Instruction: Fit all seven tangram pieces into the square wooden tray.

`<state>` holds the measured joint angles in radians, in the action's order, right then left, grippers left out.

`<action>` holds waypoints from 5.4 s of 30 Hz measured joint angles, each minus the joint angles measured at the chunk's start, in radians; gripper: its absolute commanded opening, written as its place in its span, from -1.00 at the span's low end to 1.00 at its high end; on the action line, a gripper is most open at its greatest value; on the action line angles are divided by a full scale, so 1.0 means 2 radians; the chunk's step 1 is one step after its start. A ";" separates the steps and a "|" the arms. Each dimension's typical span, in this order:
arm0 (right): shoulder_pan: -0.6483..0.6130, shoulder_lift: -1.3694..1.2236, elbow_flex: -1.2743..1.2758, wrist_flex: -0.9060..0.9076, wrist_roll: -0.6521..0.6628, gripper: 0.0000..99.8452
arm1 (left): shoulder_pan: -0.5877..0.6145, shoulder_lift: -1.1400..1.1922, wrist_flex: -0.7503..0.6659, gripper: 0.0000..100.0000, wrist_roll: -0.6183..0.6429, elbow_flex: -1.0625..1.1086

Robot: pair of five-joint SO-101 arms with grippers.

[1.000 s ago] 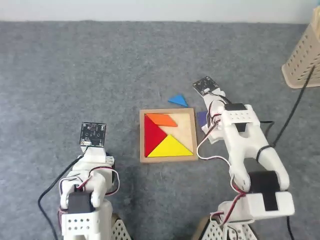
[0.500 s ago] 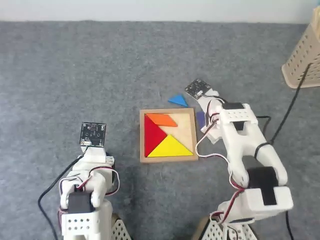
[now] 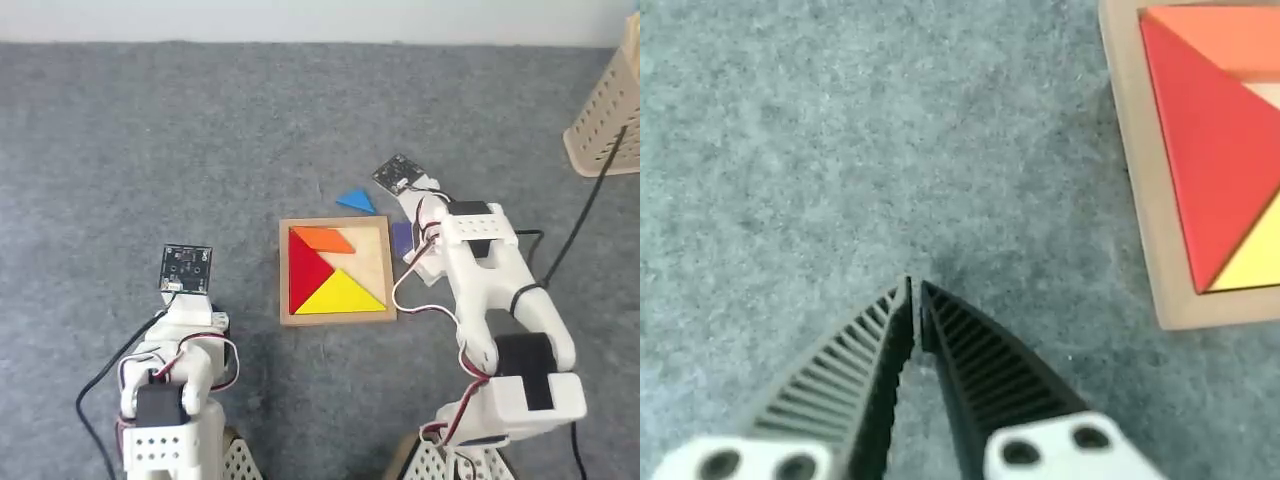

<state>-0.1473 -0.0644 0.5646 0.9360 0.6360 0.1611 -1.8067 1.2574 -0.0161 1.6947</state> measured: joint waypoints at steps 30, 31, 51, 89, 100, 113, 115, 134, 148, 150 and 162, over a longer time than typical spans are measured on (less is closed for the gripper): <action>-0.025 0.007 0.003 0.032 -0.022 -0.59 | 0.000 0.000 0.000 -0.97 0.000 0.000; -0.024 0.007 0.003 0.031 -0.022 -0.59 | 0.000 0.000 0.000 -0.97 0.000 0.000; -0.028 -0.015 0.005 0.024 -0.022 -0.91 | 0.000 0.000 0.000 -0.97 0.000 0.000; -0.242 -0.043 -0.127 0.050 -0.078 -0.90 | 0.000 0.000 0.000 -0.97 0.000 0.000; -0.242 -0.058 -0.127 0.031 -0.019 -0.90 | 0.000 0.000 0.000 -0.97 0.000 0.000; -0.242 -0.058 -0.127 0.027 -0.010 -0.64 | 0.000 0.000 0.000 -0.97 0.000 0.000; -0.242 -0.058 -0.127 0.027 -0.010 -0.64 | 0.000 0.000 0.000 -0.97 0.000 0.000; -0.198 0.044 -0.053 -0.002 -0.117 -0.95 | 0.000 0.000 0.000 -0.97 0.000 0.000; -0.193 -0.005 -0.038 -0.059 -0.117 -0.95 | 0.000 0.000 0.000 -0.97 0.000 0.000; -0.193 -0.010 -0.038 -0.062 -0.117 -0.95 | 0.000 0.000 0.000 -0.97 0.000 0.000; -0.193 -0.010 -0.038 -0.069 -0.117 -0.95 | 0.000 0.000 0.000 -0.97 0.000 0.000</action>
<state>-0.5340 -0.0844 0.4895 0.7979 0.4012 0.1611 -1.8067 1.2574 -0.0161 1.6947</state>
